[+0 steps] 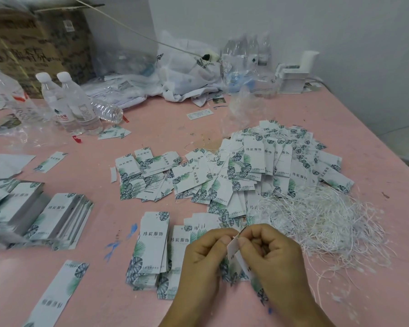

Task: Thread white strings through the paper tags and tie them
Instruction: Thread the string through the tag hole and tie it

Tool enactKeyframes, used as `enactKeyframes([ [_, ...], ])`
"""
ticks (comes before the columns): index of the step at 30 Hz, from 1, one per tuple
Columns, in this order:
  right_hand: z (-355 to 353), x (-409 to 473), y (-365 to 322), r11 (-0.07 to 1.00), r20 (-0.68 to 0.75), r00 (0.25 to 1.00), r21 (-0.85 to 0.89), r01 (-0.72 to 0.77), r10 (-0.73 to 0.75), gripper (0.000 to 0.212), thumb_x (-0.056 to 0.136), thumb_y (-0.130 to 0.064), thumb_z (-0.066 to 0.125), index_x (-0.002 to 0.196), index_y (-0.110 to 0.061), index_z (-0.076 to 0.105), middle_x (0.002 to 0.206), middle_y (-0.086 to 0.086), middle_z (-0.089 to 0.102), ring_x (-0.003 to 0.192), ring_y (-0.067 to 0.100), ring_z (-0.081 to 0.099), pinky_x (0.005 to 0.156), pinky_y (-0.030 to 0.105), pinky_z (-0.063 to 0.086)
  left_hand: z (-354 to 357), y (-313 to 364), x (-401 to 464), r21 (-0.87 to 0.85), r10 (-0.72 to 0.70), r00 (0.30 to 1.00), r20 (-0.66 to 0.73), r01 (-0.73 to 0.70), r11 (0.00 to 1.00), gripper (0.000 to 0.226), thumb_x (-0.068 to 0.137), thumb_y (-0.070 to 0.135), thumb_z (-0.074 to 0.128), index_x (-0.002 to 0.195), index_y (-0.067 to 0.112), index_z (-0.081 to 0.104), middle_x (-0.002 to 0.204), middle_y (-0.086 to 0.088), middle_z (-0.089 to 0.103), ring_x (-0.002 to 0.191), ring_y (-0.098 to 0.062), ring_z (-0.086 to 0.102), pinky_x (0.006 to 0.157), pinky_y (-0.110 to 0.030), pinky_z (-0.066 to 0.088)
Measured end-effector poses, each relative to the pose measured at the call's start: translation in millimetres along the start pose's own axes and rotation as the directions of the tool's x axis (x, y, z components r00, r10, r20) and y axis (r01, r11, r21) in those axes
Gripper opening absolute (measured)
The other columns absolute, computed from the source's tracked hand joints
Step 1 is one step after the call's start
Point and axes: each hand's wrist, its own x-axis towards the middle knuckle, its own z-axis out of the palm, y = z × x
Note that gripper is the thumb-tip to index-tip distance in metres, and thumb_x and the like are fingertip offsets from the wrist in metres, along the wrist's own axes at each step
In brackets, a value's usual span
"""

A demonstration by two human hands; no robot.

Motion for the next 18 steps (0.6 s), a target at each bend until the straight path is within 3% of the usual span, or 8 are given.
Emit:
enactKeyframes([
  [7,-3,0,-2,0.995,0.133,0.989,0.068,-0.074,0.065,0.005,0.075,-0.026,0.068,0.075,-0.021,0.071,0.063,0.023,0.056,0.054,0.018,0.046,0.051,0.028,0.041,-2,7,-4,0.116,0.13,0.991,-0.019,-0.127,0.985,0.036,0.079,0.046,0.076,0.088,0.011,0.074,0.08,-0.004,0.072,0.073,-0.015,0.065,0.066,-0.027,0.053],
  [10,-10,6,-2,0.977,0.166,0.979,0.159,-0.143,0.116,0.009,0.076,-0.027,0.068,0.079,-0.02,0.072,0.06,0.005,0.063,0.055,0.01,0.053,0.052,0.018,0.044,-3,6,-3,0.119,0.14,0.983,-0.115,-0.127,0.985,0.028,0.079,0.044,0.072,0.082,0.016,0.071,0.074,-0.003,0.067,0.068,-0.015,0.058,0.064,-0.032,0.048],
  [13,-22,16,3,0.907,0.18,0.96,0.327,-0.264,0.215,0.012,0.077,-0.023,0.065,0.083,-0.015,0.072,0.054,-0.002,0.05,0.045,0.009,0.039,0.045,0.018,0.037,-4,8,1,-0.142,0.026,0.979,-0.2,-0.055,0.988,0.018,0.08,0.033,0.072,0.08,0.015,0.067,0.076,-0.009,0.065,0.068,-0.02,0.054,0.066,-0.036,0.043],
  [18,-32,25,9,0.787,0.264,0.927,0.496,-0.367,0.267,0.011,0.079,-0.012,0.063,0.084,-0.011,0.072,0.059,0.003,0.05,0.043,0.009,0.037,0.039,0.017,0.033,-10,15,8,-0.46,-0.05,0.978,-0.2,-0.049,0.887,0.013,0.077,0.032,0.072,0.078,0.019,0.069,0.082,-0.011,0.067,0.059,-0.012,0.056,0.05,-0.021,0.049],
])
